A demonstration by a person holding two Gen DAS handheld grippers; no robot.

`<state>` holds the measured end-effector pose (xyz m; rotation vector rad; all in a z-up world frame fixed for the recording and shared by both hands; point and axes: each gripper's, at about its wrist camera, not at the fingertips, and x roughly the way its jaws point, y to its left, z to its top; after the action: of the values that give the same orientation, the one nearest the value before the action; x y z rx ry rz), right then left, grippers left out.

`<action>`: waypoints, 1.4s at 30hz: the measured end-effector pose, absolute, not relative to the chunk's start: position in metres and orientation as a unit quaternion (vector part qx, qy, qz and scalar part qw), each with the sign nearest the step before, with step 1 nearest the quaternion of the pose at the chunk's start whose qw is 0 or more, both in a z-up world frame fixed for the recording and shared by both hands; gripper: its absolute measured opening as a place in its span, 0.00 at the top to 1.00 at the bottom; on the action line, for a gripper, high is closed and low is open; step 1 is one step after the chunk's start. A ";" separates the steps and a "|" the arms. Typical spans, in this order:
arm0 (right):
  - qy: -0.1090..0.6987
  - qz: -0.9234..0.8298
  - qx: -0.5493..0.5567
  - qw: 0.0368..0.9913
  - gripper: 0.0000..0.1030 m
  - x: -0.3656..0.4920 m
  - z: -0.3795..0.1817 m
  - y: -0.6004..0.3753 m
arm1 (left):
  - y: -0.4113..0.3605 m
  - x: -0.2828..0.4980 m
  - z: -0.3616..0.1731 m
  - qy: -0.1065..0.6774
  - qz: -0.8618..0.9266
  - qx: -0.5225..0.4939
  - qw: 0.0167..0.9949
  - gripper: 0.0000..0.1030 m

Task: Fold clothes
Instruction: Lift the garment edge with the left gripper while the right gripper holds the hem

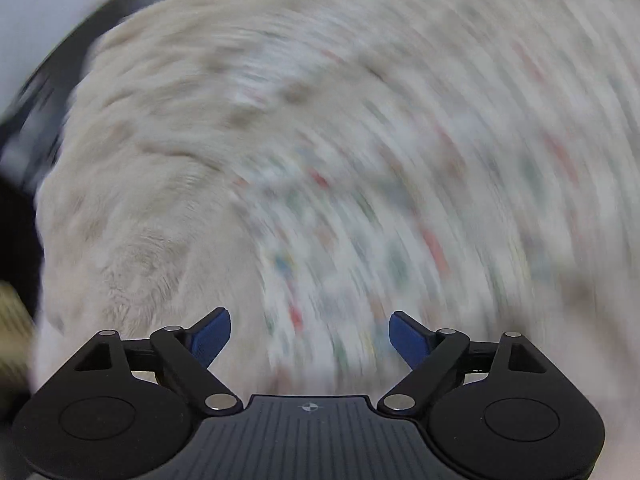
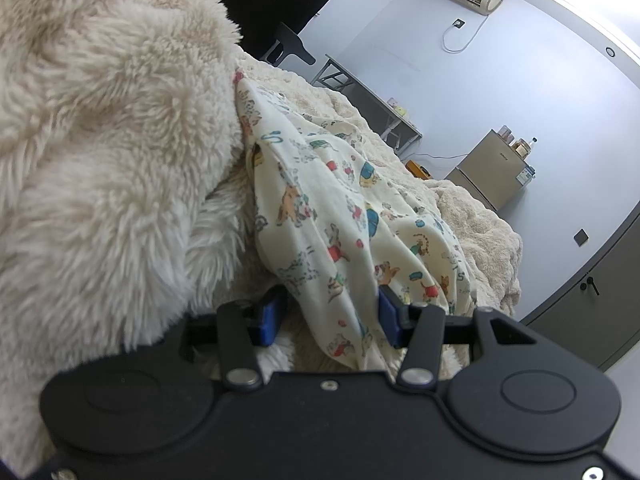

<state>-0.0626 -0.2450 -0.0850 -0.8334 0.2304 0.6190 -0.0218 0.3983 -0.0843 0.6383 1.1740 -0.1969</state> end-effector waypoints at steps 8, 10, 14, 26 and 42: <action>0.110 0.294 -0.399 0.861 0.53 -0.062 -0.085 -0.245 | 0.375 -0.031 -0.115 0.445 -0.059 0.358 0.819 0.77; 0.111 0.294 -0.400 0.861 0.53 -0.061 -0.084 -0.244 | 0.370 -0.033 -0.119 0.440 -0.067 0.367 0.817 0.99; 0.111 0.293 -0.401 0.861 0.53 -0.061 -0.084 -0.243 | 0.381 -0.040 -0.118 0.451 -0.070 0.359 0.814 1.00; 0.113 0.294 -0.403 0.859 0.52 -0.061 -0.085 -0.244 | 0.368 -0.068 -0.070 0.423 -0.134 0.292 0.848 0.54; 0.096 0.223 -0.484 0.840 0.49 -0.053 -0.113 -0.259 | 0.186 -0.091 -0.052 0.266 -0.283 0.423 0.819 0.36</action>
<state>-0.0533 -0.2586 -0.1132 -1.0234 0.2026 0.4724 -0.0907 0.1864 -0.0516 0.9007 0.5674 -0.6039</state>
